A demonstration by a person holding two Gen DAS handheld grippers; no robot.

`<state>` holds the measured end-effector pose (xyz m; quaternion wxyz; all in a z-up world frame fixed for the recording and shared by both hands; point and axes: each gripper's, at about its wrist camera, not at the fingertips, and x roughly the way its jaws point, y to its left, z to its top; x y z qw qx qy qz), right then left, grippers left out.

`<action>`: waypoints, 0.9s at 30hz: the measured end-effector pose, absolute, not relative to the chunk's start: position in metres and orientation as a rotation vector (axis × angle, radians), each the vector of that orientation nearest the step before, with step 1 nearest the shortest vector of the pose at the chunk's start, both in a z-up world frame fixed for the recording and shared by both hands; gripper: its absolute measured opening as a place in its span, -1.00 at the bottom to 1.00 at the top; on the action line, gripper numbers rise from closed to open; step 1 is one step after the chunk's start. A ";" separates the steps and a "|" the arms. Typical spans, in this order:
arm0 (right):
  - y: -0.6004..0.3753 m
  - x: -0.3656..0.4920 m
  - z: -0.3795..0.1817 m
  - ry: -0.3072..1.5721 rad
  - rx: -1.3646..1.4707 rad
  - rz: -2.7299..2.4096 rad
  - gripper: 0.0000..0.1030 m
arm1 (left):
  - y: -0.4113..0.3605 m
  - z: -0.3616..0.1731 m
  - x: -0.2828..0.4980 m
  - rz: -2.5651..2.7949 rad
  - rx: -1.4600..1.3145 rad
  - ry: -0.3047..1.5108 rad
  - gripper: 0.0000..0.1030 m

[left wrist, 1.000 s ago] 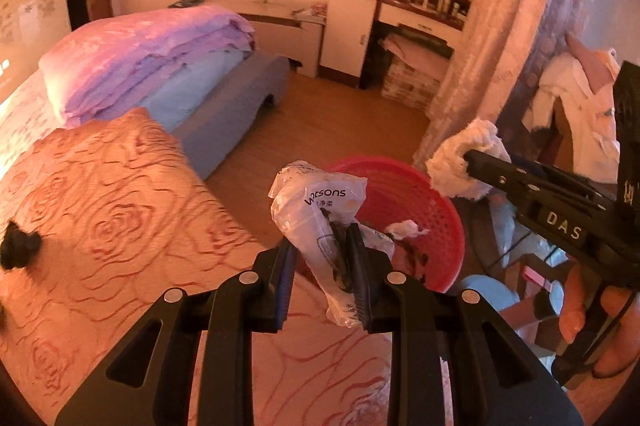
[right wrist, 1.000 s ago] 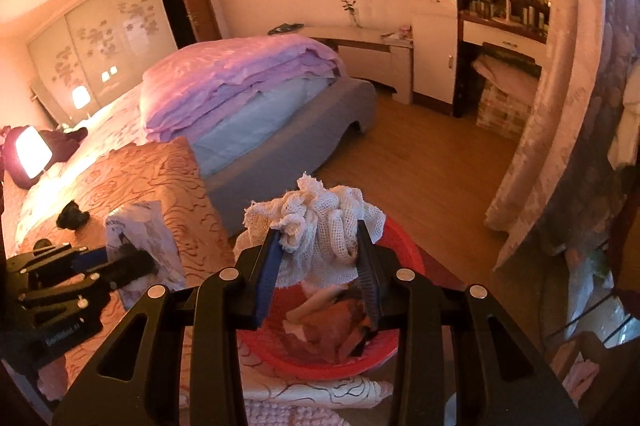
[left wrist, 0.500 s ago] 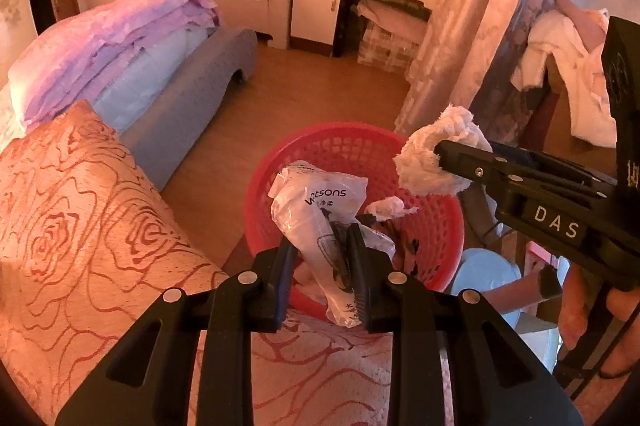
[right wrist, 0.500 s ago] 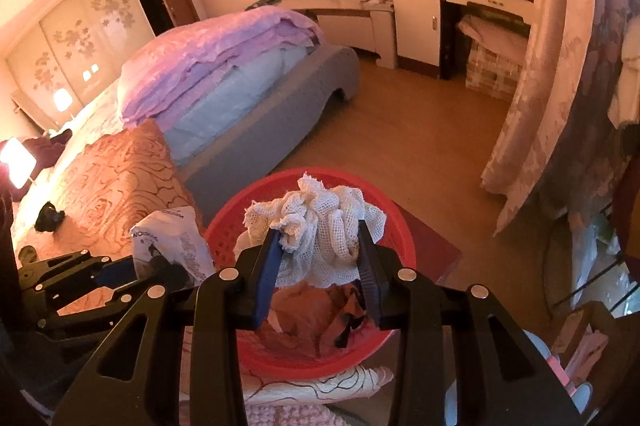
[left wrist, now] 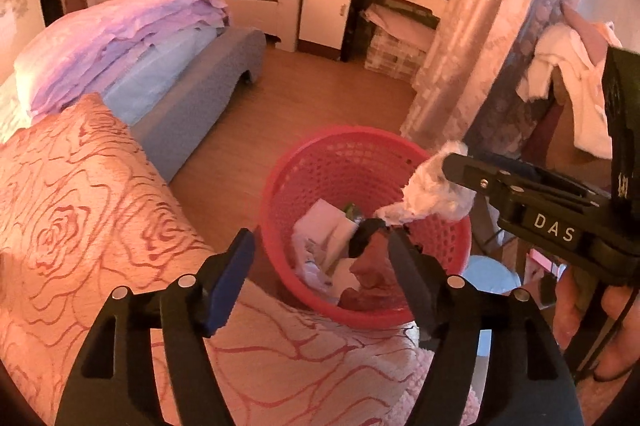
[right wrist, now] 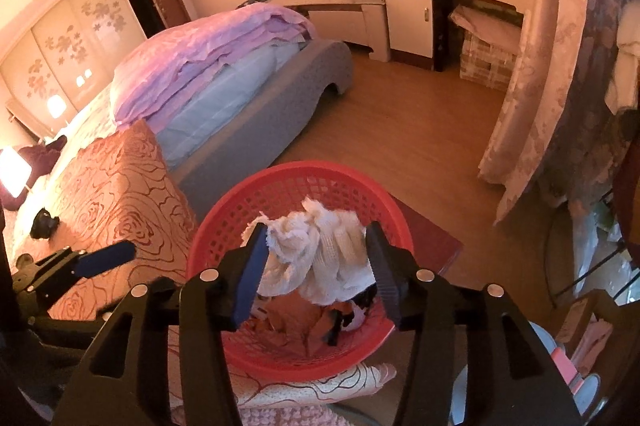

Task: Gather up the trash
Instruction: 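Open both tools over the red basket to drop the Watsons bag and cloth, then move both open tools back over the remaining trash on the bed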

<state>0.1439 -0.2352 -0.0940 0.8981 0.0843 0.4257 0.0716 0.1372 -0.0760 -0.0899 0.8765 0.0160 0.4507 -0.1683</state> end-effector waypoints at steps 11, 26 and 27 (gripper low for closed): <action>-0.225 0.133 -0.075 0.813 0.126 0.144 0.12 | -0.044 -0.070 0.121 -0.263 0.018 0.880 0.45; -0.183 0.110 -0.066 0.767 0.067 0.248 0.46 | -0.009 -0.057 0.099 -0.137 0.016 0.841 0.55; -0.180 0.109 -0.066 0.768 0.063 0.254 0.46 | -0.005 -0.057 0.096 -0.127 0.014 0.842 0.55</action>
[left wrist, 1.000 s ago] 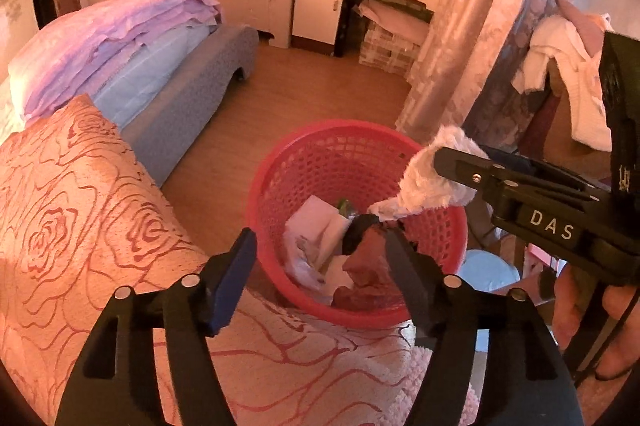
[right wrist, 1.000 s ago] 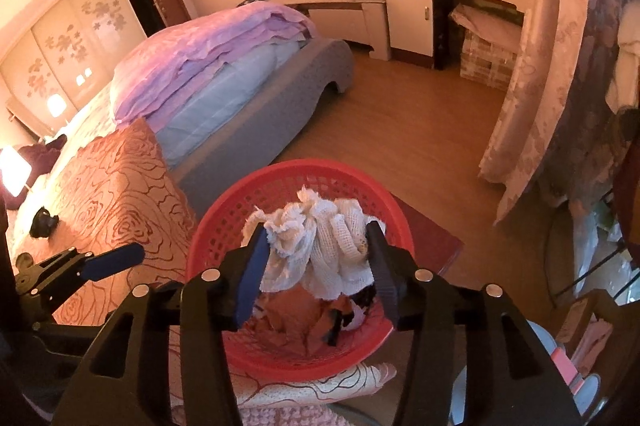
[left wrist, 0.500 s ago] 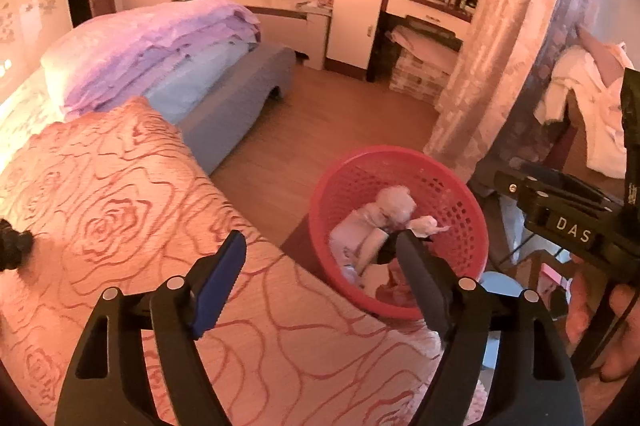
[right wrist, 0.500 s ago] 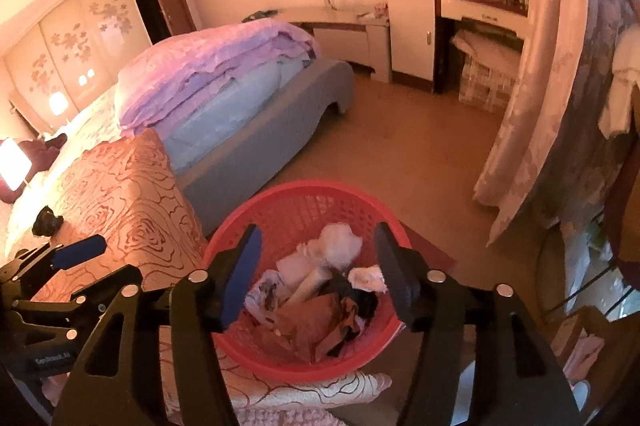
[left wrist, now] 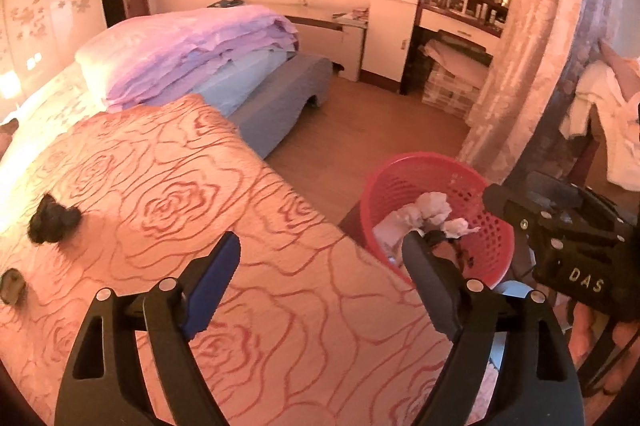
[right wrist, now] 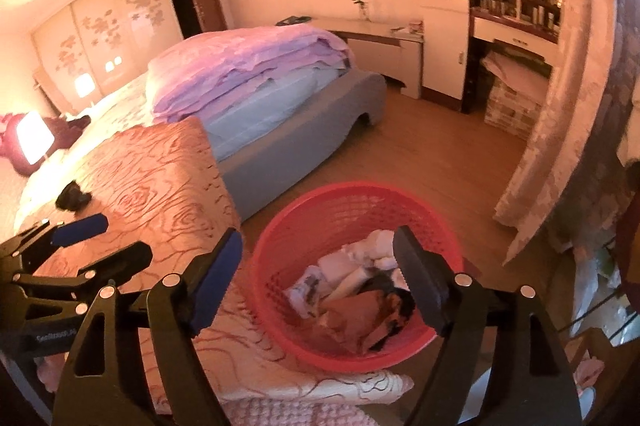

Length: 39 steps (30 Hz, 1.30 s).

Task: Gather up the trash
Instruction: 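Move both open tools back over the remaining trash on the bed, then lower the left tool onto the green-and-yellow sponge and close it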

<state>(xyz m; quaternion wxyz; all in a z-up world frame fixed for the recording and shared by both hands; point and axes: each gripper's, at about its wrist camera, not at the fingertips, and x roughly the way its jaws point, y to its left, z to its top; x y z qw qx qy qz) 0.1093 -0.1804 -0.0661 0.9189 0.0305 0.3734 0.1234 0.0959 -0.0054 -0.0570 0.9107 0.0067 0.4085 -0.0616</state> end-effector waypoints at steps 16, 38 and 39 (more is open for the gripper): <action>-0.119 0.079 -0.080 0.806 -0.010 0.375 0.46 | 0.105 -0.064 0.053 0.166 -0.090 0.845 0.56; -0.047 0.077 -0.086 0.837 -0.098 0.488 0.46 | 0.312 -0.074 0.036 0.571 -0.329 0.801 0.55; -0.041 0.079 -0.085 0.834 -0.106 0.497 0.46 | 0.313 -0.073 0.037 0.567 -0.323 0.791 0.53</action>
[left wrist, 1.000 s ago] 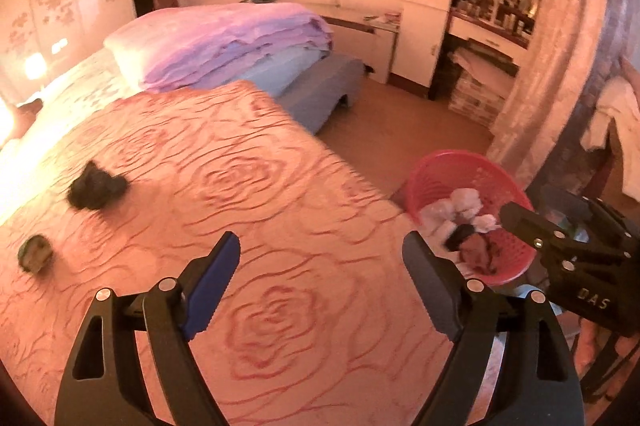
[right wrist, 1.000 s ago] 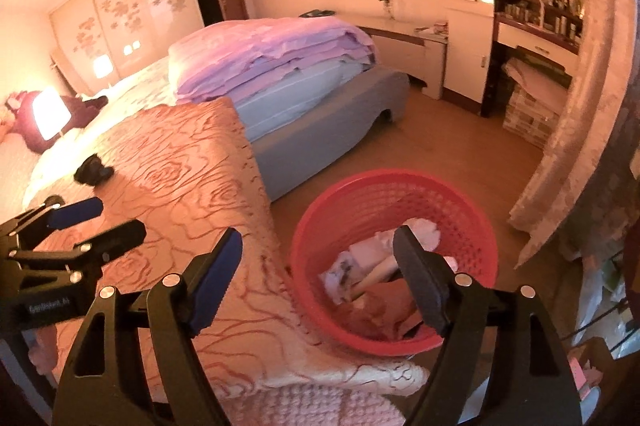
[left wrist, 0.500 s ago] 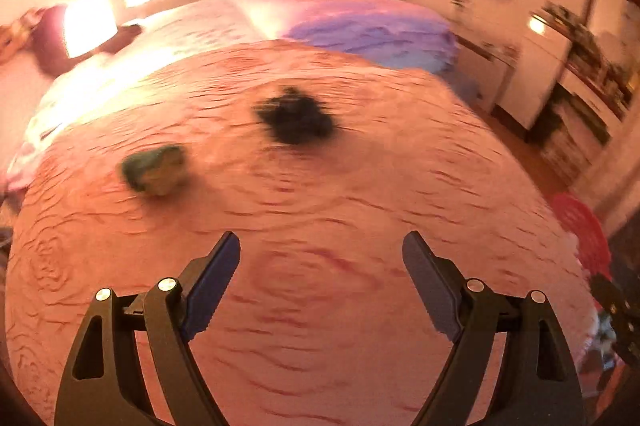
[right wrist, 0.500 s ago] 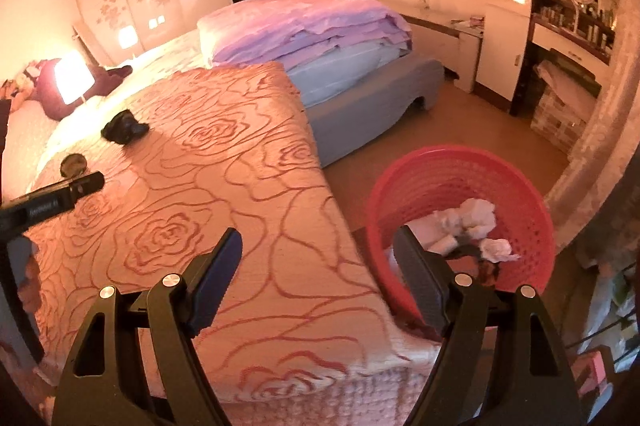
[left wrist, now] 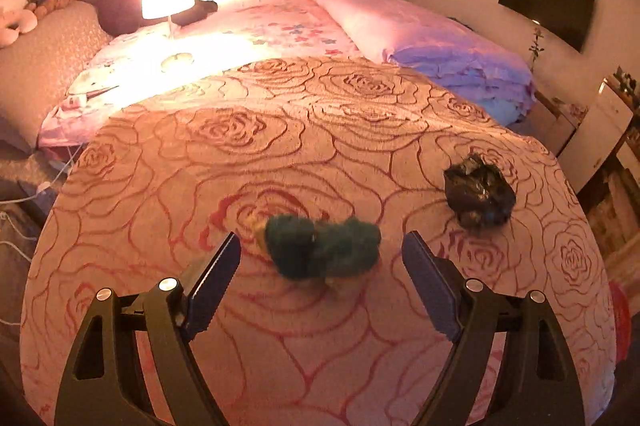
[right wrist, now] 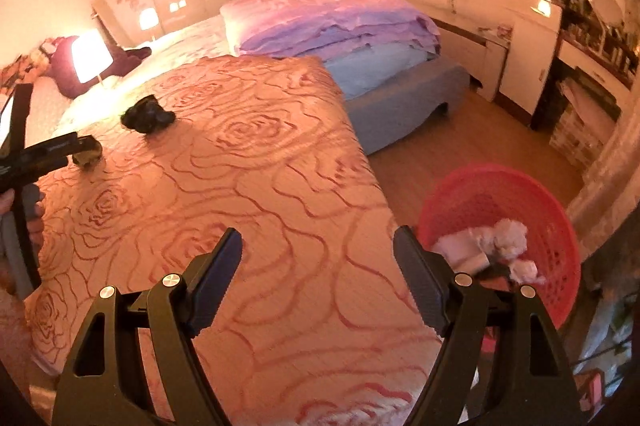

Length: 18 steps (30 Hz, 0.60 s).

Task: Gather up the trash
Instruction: 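Lower the left tool onto the green-and-yellow sponge and close it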

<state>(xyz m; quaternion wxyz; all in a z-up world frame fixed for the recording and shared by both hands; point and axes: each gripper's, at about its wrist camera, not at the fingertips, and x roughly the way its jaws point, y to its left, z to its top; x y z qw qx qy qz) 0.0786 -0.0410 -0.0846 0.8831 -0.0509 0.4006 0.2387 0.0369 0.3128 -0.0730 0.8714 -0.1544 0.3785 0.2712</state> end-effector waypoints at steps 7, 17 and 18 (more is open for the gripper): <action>0.008 0.091 -0.073 0.804 -0.144 0.565 0.46 | 0.310 -0.077 0.046 0.546 -0.270 0.783 0.02; 0.107 0.118 -0.065 0.784 -0.175 0.698 0.46 | 0.317 -0.078 0.043 0.526 -0.311 0.765 -0.04; 0.116 0.121 -0.065 0.785 -0.173 0.708 0.46 | 0.317 -0.078 0.043 0.526 -0.315 0.764 -0.04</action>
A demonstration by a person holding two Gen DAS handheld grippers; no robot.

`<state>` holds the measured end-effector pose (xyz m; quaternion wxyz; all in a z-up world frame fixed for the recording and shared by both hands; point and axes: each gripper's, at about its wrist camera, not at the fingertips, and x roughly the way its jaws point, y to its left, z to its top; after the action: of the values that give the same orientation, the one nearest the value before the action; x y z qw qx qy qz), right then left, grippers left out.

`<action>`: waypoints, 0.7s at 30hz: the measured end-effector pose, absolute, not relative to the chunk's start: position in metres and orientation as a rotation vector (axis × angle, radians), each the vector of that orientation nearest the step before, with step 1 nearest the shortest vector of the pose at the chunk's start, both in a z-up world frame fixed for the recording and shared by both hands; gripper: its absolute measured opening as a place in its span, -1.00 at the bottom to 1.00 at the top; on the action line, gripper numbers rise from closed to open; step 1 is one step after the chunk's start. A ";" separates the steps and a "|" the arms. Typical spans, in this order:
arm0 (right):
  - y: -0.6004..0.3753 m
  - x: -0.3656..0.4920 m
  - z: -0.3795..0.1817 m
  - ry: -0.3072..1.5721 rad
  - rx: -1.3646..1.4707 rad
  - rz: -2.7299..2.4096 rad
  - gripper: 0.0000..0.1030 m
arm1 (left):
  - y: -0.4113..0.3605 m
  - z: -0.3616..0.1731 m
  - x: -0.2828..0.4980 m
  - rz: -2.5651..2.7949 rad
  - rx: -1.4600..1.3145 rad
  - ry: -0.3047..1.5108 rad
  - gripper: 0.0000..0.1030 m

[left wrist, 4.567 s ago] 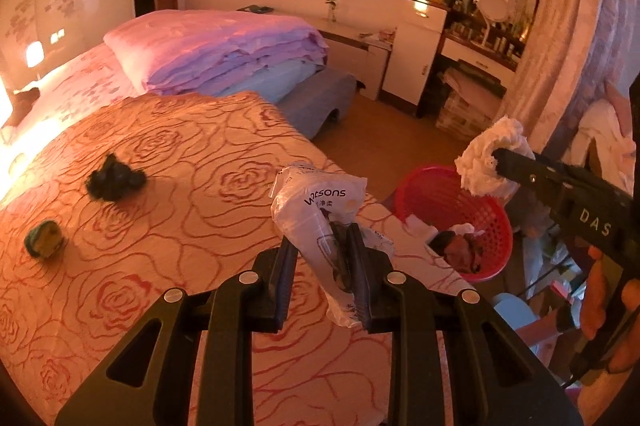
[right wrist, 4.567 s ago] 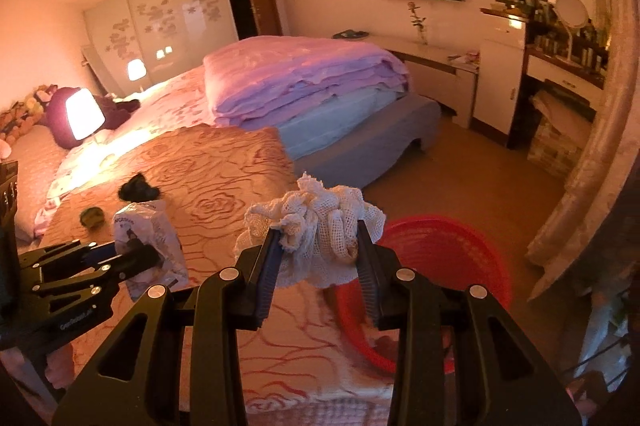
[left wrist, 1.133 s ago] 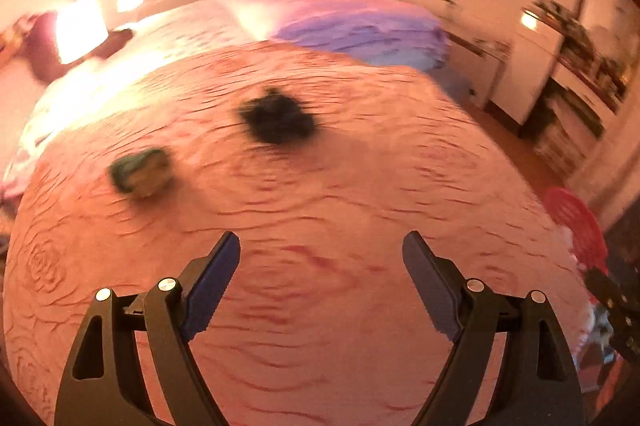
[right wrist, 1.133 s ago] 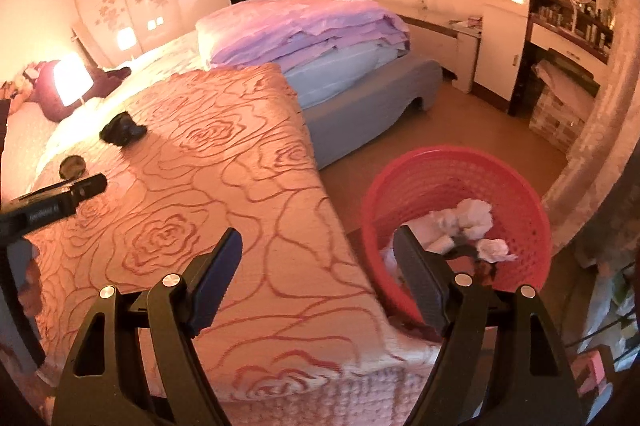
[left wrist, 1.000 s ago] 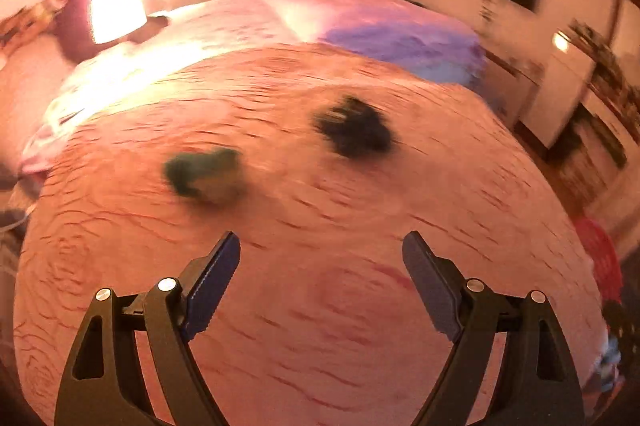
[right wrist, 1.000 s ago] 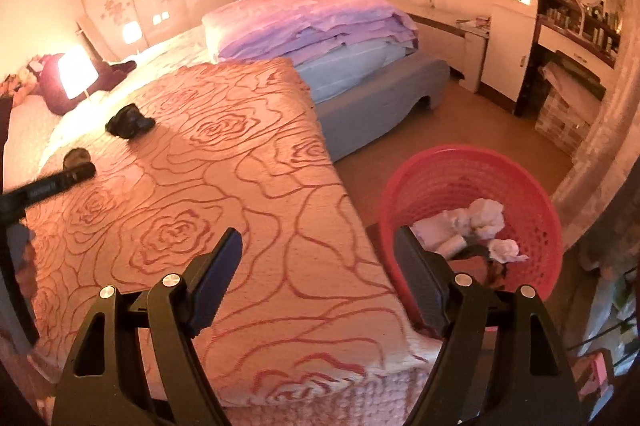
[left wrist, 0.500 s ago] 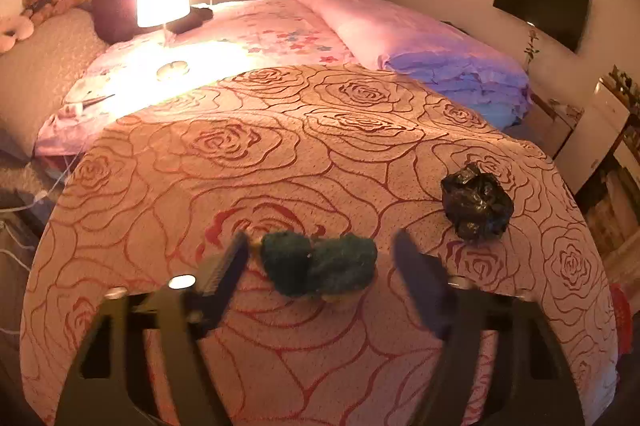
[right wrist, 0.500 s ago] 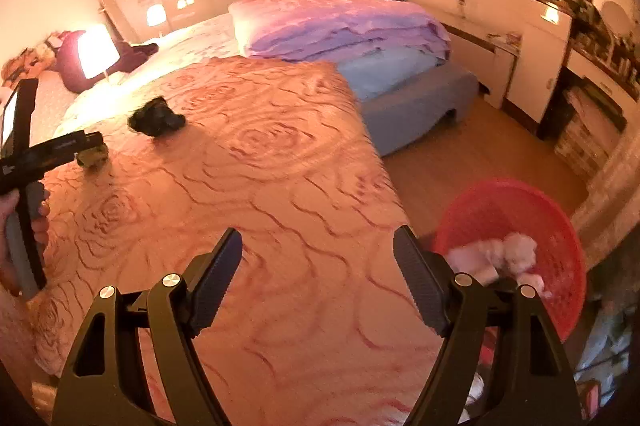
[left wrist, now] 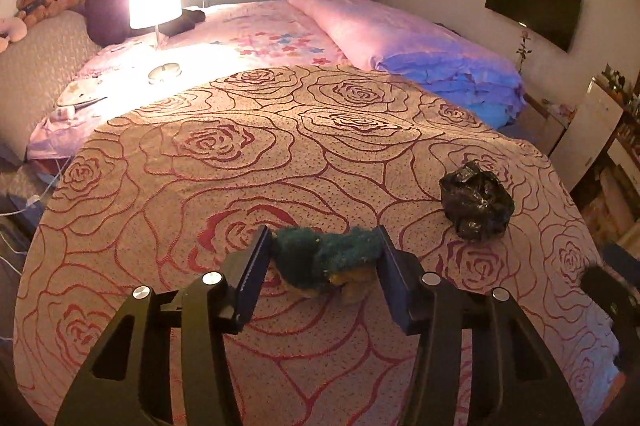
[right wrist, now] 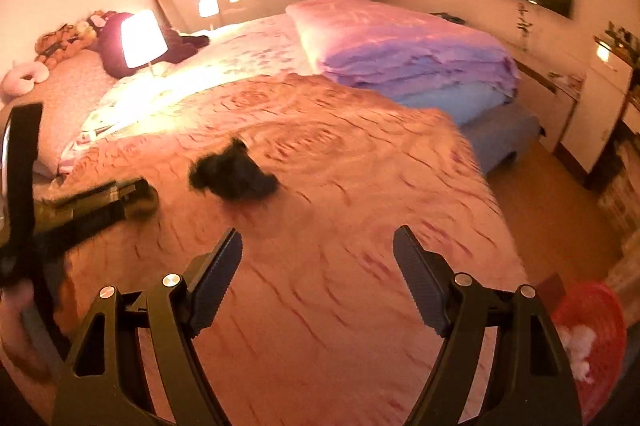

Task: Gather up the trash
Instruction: 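Lower the left tool onto the green-and-yellow sponge and close it, then grasp the black plastic bag with the right tool while the left tool holds the sponge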

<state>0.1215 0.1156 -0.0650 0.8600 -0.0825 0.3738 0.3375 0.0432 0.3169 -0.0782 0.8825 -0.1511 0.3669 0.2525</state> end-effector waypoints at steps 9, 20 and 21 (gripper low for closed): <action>0.192 0.143 -0.066 0.771 -0.221 0.788 0.46 | 0.318 -0.079 0.043 0.527 -0.316 0.763 -0.04; 0.221 0.144 -0.090 0.818 -0.306 0.824 -0.20 | 0.318 -0.079 0.041 0.525 -0.322 0.759 -0.05; 0.219 0.143 -0.090 0.819 -0.304 0.824 -0.21 | 0.318 -0.079 0.041 0.524 -0.325 0.758 -0.05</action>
<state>0.1426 0.2188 -0.0897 0.8252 -0.1431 0.3851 0.3876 0.0406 0.3178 -0.0786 0.8831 -0.1560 0.3639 0.2519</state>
